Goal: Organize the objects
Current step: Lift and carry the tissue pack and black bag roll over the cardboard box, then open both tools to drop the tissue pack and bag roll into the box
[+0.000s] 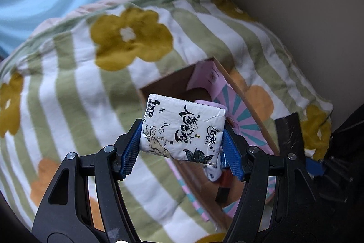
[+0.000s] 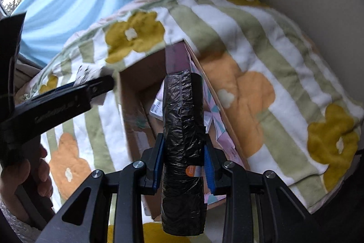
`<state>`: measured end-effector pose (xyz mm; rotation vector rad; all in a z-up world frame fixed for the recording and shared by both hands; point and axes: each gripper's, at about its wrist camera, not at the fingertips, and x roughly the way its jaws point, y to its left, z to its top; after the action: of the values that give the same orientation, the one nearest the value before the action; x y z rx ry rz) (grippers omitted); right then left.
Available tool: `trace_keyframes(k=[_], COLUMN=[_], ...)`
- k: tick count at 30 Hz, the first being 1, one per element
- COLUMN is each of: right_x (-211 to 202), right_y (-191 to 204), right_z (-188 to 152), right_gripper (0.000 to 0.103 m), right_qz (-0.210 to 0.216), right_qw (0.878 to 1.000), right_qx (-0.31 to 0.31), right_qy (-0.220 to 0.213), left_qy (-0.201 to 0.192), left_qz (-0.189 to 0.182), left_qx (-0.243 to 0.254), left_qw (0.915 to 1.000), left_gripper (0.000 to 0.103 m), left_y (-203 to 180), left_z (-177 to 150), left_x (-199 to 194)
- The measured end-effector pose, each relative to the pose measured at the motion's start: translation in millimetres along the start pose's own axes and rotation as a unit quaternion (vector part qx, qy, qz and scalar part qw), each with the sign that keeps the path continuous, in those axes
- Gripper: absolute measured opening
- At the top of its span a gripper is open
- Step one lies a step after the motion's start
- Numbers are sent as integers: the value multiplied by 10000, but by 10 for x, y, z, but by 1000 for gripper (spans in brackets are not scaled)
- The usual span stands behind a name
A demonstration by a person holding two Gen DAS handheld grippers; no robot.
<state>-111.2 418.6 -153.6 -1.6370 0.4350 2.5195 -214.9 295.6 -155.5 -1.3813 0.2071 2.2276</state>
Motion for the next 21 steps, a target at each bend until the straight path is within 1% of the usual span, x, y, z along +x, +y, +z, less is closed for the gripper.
trace_keyframes(k=[6, 8, 11, 14, 19, 20, 21], right_x=[491, 591, 708, 755, 785, 784, 783], right_y=[-131, -155, -178, -208, -277, -279, -281], right_z=[-46, -65, -129, -167, -173, -176, -184], right_gripper=[29, 29, 29, 29, 29, 29, 32], right_qz=[103, 133, 198, 243, 349, 366, 384], right_qw=[9989, 9984, 9973, 9962, 9942, 9940, 9937], right_qx=[260, 328, 427, 558, 760, 772, 772], right_qy=[375, 451, 565, 630, 677, 690, 713], left_qy=[303, 375, 458, 500, 526, 507, 461], left_qz=[-38, -3, 15, 37, 31, -18, -107], left_qx=[221, 280, 342, 372, 416, 408, 383], left_qw=[9993, 9989, 9984, 9981, 9977, 9979, 9981], left_gripper=[63, 63, 63, 63, 63, 63, 64], left_y=[-194, -226, -245, -243, -237, -231, -218], left_z=[1, -14, -35, -54, -80, -88, -96], left_x=[619, 808, 988, 1082, 1079, 1057, 1023])
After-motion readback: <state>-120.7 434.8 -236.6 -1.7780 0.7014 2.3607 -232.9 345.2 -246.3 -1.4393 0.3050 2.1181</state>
